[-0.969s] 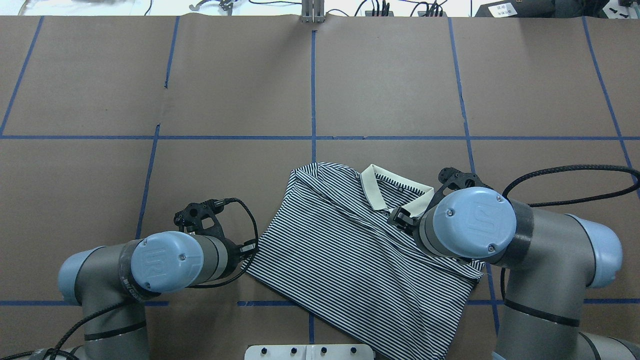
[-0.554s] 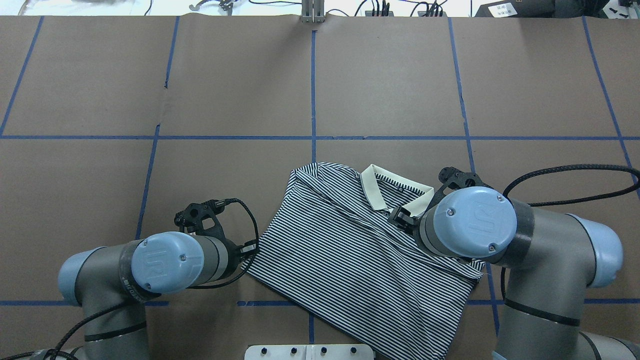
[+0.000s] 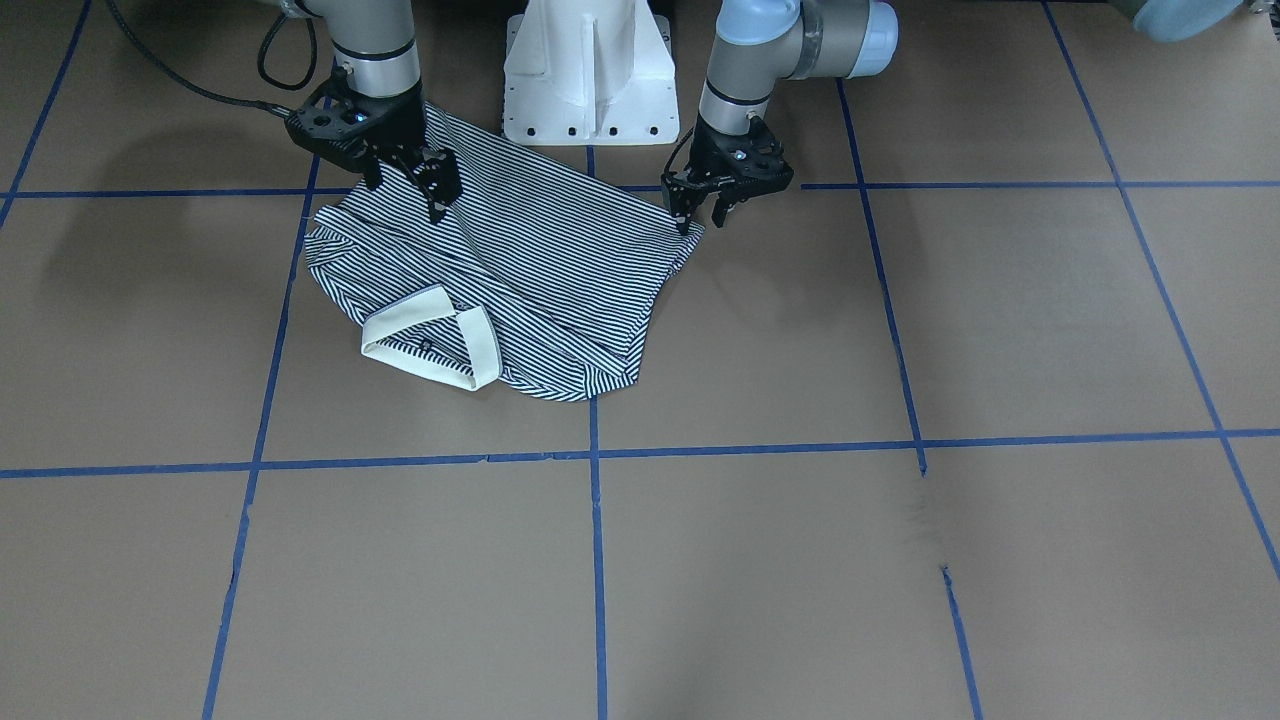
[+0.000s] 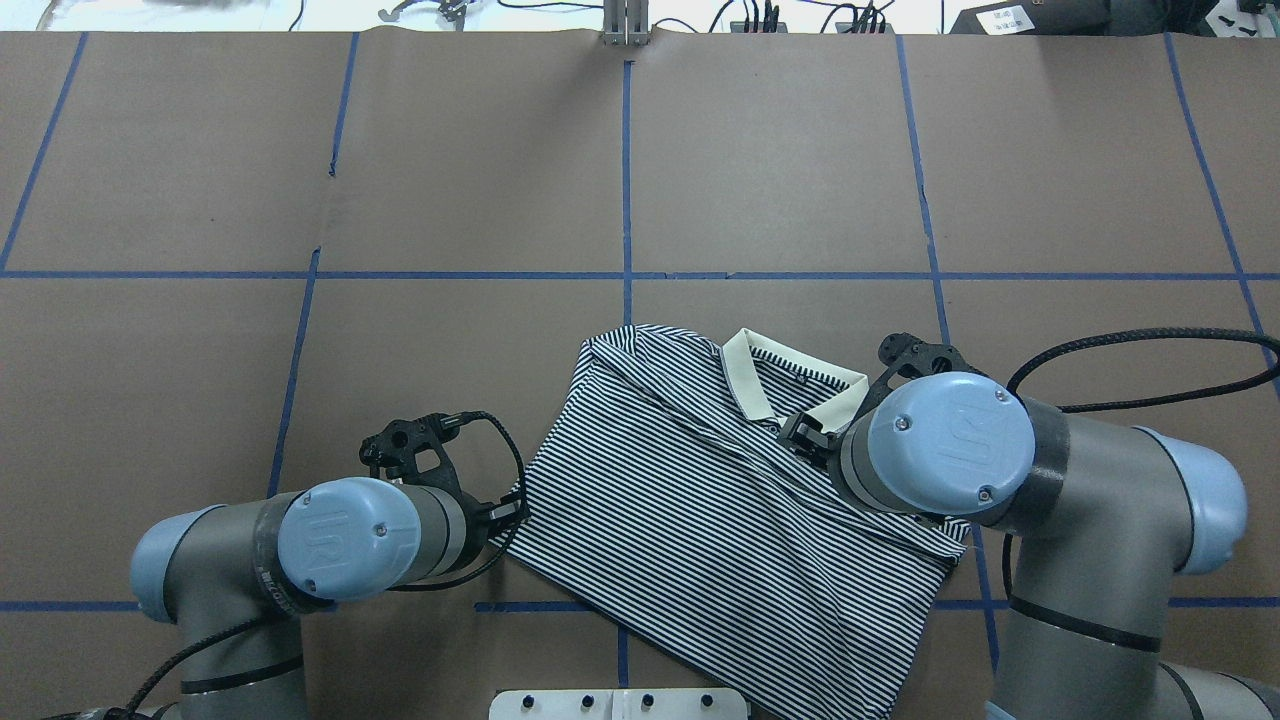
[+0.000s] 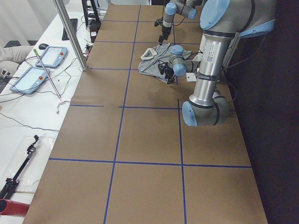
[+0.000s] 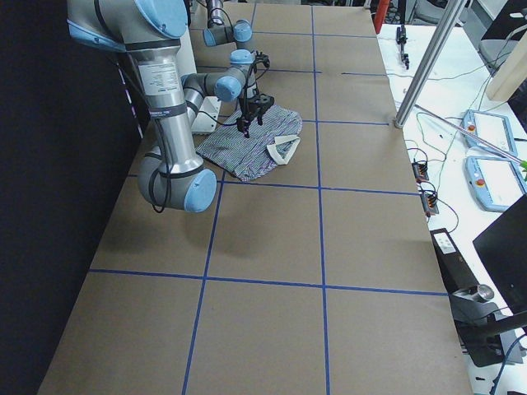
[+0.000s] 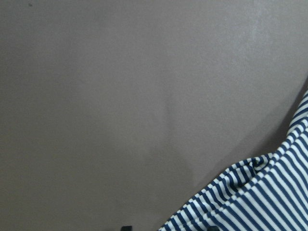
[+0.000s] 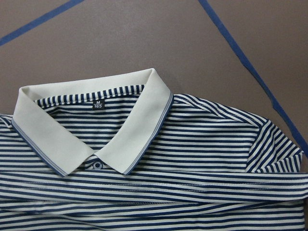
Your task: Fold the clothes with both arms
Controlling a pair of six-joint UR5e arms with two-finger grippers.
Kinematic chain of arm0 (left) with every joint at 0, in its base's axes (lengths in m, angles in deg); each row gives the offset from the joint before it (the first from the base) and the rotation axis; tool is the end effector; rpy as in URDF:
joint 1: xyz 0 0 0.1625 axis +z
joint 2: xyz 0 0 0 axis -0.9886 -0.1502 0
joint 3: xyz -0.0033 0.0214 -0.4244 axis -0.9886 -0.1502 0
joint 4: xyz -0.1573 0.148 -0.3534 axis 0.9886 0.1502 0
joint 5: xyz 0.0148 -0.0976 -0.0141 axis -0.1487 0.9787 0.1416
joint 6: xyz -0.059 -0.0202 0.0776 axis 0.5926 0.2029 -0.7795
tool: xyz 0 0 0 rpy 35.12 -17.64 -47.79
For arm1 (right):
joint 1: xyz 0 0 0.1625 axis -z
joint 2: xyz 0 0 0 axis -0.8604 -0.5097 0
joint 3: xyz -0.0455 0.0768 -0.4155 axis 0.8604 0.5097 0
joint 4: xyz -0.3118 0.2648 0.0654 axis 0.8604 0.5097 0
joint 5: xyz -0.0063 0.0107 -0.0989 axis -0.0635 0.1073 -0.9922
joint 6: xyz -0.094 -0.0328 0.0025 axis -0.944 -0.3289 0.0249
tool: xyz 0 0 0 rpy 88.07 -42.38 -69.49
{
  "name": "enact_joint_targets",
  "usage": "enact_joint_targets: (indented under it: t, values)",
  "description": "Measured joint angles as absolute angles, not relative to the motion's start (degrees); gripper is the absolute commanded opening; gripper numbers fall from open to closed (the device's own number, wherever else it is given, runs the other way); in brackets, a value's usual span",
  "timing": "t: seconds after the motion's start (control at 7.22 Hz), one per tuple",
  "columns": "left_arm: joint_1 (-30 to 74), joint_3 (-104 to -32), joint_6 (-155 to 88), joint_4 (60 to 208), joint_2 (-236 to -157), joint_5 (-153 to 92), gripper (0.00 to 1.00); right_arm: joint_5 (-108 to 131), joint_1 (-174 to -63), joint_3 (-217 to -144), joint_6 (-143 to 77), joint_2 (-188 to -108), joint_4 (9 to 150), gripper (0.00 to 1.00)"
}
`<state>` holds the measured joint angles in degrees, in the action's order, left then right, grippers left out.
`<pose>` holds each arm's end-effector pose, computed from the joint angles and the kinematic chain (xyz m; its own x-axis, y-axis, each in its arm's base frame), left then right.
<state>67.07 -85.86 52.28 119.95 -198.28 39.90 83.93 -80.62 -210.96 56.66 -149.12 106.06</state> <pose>0.5441 -0.2729 0.2897 0.5444 -0.3227 -0.7743 0.3244 0.9322 -0.1605 -0.4365 -0.3027 0.2701 0.6151 0.5351 0.5791 -0.4954 0.8337 -0.2441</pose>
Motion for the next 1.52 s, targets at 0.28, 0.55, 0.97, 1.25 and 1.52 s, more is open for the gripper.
enact_joint_targets:
  t: [0.28,0.55,0.97,1.25,1.52]
  values:
    - [67.2,-84.6,52.3,119.9,-199.0,39.9,0.55,83.9,-80.6,-211.0,56.7,-149.1,106.1,1.00]
    - [67.3,-84.0,52.3,119.9,-199.1,39.9,0.32,83.8,-80.6,-211.0,56.7,-149.1,106.1,1.00]
    - [67.3,-84.0,52.7,119.5,-199.2,39.9,0.00,83.8,-80.6,-211.0,56.7,-149.1,106.1,1.00]
    - [66.8,-85.5,52.3,116.3,-199.8,39.9,0.00,83.8,-80.6,-211.0,56.7,-149.1,106.1,1.00]
    - [62.9,-87.2,45.9,112.3,-200.4,39.9,0.00,83.9,-80.6,-211.1,56.8,-149.1,106.1,1.00]
